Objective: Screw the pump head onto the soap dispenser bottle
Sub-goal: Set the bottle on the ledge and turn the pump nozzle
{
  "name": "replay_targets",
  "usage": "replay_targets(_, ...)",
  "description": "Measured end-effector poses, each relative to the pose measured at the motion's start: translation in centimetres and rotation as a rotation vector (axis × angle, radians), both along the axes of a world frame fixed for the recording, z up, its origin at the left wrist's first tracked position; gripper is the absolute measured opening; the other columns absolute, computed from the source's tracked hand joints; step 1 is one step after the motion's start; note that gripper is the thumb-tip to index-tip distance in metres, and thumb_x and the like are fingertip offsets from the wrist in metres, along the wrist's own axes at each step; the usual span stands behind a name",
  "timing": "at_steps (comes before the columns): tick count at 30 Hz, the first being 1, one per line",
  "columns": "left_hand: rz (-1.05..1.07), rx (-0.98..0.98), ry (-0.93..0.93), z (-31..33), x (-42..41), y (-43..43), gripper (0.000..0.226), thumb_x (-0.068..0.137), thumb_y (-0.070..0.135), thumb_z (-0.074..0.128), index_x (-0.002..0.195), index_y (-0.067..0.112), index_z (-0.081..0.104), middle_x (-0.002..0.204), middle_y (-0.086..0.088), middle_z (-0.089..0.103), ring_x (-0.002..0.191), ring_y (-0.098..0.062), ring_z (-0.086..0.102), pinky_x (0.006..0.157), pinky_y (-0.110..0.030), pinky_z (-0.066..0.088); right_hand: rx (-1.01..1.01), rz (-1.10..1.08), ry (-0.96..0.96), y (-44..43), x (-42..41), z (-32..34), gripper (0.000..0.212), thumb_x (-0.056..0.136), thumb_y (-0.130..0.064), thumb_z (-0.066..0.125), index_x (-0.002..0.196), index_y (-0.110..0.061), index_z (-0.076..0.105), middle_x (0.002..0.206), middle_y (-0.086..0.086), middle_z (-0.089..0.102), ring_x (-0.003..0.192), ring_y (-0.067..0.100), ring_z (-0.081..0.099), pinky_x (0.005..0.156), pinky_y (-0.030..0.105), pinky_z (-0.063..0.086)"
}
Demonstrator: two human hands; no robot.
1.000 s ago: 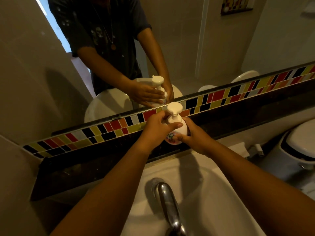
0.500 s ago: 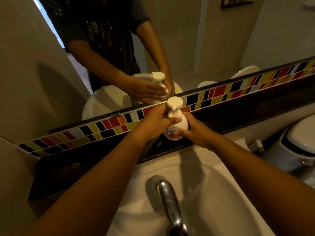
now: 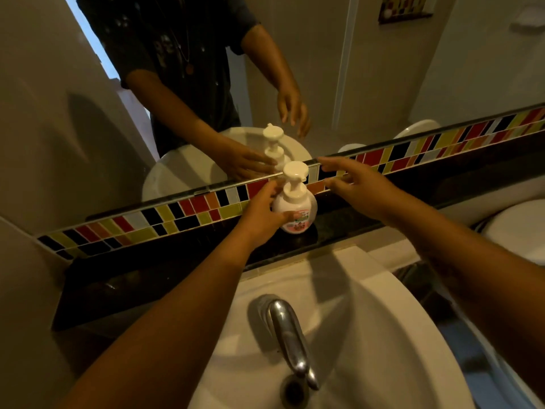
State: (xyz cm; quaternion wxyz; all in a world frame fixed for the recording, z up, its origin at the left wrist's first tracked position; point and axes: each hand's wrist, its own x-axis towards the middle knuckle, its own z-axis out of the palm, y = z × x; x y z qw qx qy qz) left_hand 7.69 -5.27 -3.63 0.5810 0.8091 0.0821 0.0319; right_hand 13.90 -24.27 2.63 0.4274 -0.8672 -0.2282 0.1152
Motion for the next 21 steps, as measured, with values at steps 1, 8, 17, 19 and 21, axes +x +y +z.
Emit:
replay_targets(1, 0.014, 0.005, 0.005, 0.0, 0.1, 0.0, 0.070, 0.076, 0.011, 0.078, 0.135, 0.027, 0.045, 0.138, 0.002, 0.053, 0.126, -0.016, 0.050, 0.086, -0.025, 0.049, 0.002, 0.038, -0.052, 0.3, 0.0, 0.8, 0.050, 0.096, -0.017, 0.050, 0.143, -0.031, 0.042, 0.146, -0.001, 0.046, 0.110, 0.011, 0.054, 0.074, 0.017, 0.048)
replay_targets(8, -0.057, 0.094, 0.045, 0.2, 0.4, 0.5, 0.057, 0.079, 0.015, 0.076, 0.129, 0.025, 0.051, 0.136, 0.000, 0.056, 0.121, -0.015, 0.052, 0.077, -0.018, 0.046, -0.343, 0.273, -0.333, 1.6, 1.0, 1.8, 0.047, 0.092, -0.017, 0.056, 0.137, -0.034, 0.051, 0.150, -0.002, 0.047, 0.136, 0.022, 0.046, 0.109, 0.037, 0.040)
replay_targets(17, -0.058, 0.128, 0.044, 0.1, 0.4, 0.7, 0.055, 0.080, 0.019, 0.075, 0.129, 0.024, 0.050, 0.136, -0.002, 0.055, 0.124, -0.020, 0.052, 0.086, -0.027, 0.047, -0.245, 0.110, -0.177, 2.2, 1.0, 0.4, 0.045, 0.089, -0.043, 0.052, 0.130, -0.025, 0.060, 0.132, 0.004, 0.063, 0.114, 0.020, 0.062, 0.096, 0.030, 0.049)
replay_targets(19, -0.055, 0.131, 0.049, 0.0, 0.5, 0.7, 0.056, 0.079, 0.019, 0.075, 0.129, 0.024, 0.050, 0.136, -0.001, 0.056, 0.124, -0.021, 0.053, 0.090, -0.031, 0.049, -0.230, 0.130, -0.259, 2.3, 0.3, 0.7, 0.037, 0.094, -0.024, 0.053, 0.129, -0.020, 0.062, 0.132, 0.006, 0.064, 0.118, 0.025, 0.061, 0.099, 0.033, 0.047)
replay_targets(21, -0.063, 0.135, 0.052, 0.1, 0.5, 0.8, 0.057, 0.079, 0.019, 0.075, 0.130, 0.025, 0.050, 0.136, -0.001, 0.056, 0.124, -0.021, 0.053, 0.093, -0.035, 0.050, -0.185, 0.142, -0.264, 2.1, 0.0, 0.7, 0.036, 0.093, -0.017, 0.053, 0.129, -0.019, 0.062, 0.133, 0.007, 0.063, 0.121, 0.026, 0.060, 0.101, 0.035, 0.046)
